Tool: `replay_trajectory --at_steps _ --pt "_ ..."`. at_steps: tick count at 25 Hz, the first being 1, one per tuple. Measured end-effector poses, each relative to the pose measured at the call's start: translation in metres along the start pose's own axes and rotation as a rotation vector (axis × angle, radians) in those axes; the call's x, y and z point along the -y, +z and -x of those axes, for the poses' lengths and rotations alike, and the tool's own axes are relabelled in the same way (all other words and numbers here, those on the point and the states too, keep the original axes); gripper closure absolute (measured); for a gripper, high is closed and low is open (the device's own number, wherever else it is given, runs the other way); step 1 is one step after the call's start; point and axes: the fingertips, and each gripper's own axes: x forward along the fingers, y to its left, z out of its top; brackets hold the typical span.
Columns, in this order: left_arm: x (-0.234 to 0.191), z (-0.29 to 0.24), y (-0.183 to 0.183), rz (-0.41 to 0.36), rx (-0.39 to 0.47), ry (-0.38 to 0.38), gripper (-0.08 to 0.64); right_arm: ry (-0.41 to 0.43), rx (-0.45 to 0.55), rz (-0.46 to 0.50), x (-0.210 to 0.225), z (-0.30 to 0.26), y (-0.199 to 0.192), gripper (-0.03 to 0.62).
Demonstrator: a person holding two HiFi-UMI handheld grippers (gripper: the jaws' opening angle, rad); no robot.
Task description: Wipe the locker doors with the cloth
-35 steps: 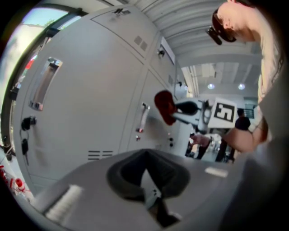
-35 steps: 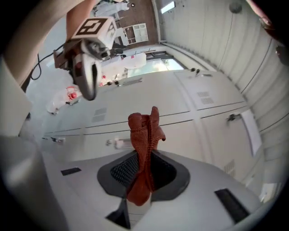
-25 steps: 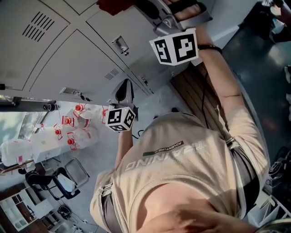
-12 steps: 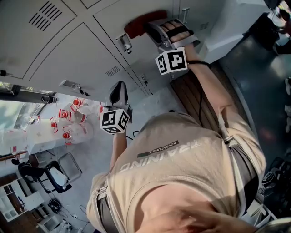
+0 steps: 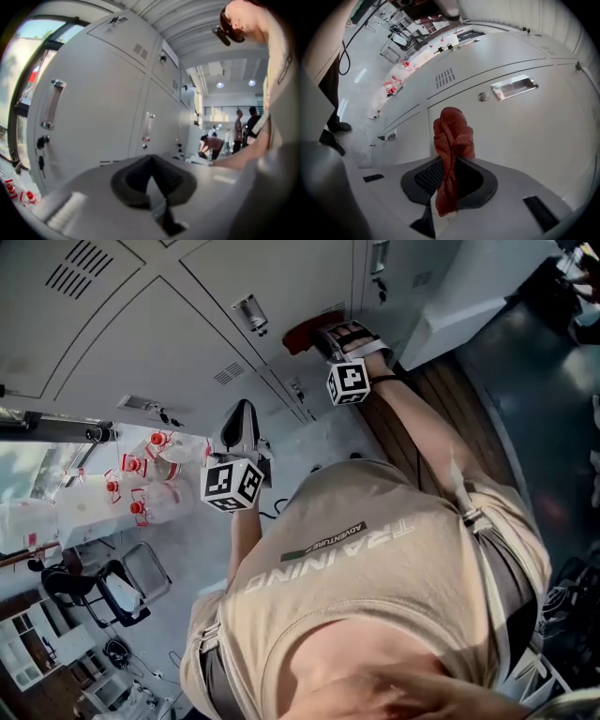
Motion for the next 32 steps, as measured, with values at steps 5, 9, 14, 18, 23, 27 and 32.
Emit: replay_trajectory --at_steps 5,9,14,18,23,27,32 --pt "0.001 0.0 -0.006 0.009 -0.02 -0.01 0.555 0.205 -0.054 -0.03 -0.065 -0.021 -0.019 0.537" --pt "0.004 0.002 -0.016 0.02 -0.036 0.0 0.555 0.131 -0.001 0.013 -0.04 0.005 -0.012 0.537" --pt "-0.001 -0.008 -0.022 0.029 -0.043 0.005 0.555 -0.156 0.065 0.062 0.081 0.074 0.006 0.537" --pt "0.006 -0.019 -0.02 0.03 -0.041 -0.031 0.555 -0.381 0.087 0.128 0.182 0.14 0.021 0.537" --pt "0.015 -0.031 -0.018 0.027 -0.038 -0.074 0.555 -0.654 0.075 0.186 0.293 0.191 0.019 0.537" --pt "0.027 -0.037 -0.018 0.021 -0.038 -0.107 0.555 -0.734 0.073 0.184 0.346 0.199 0.006 0.537" --pt "0.03 -0.041 -0.02 0.018 -0.04 -0.117 0.555 -0.658 0.075 0.16 0.357 0.165 -0.009 0.537"
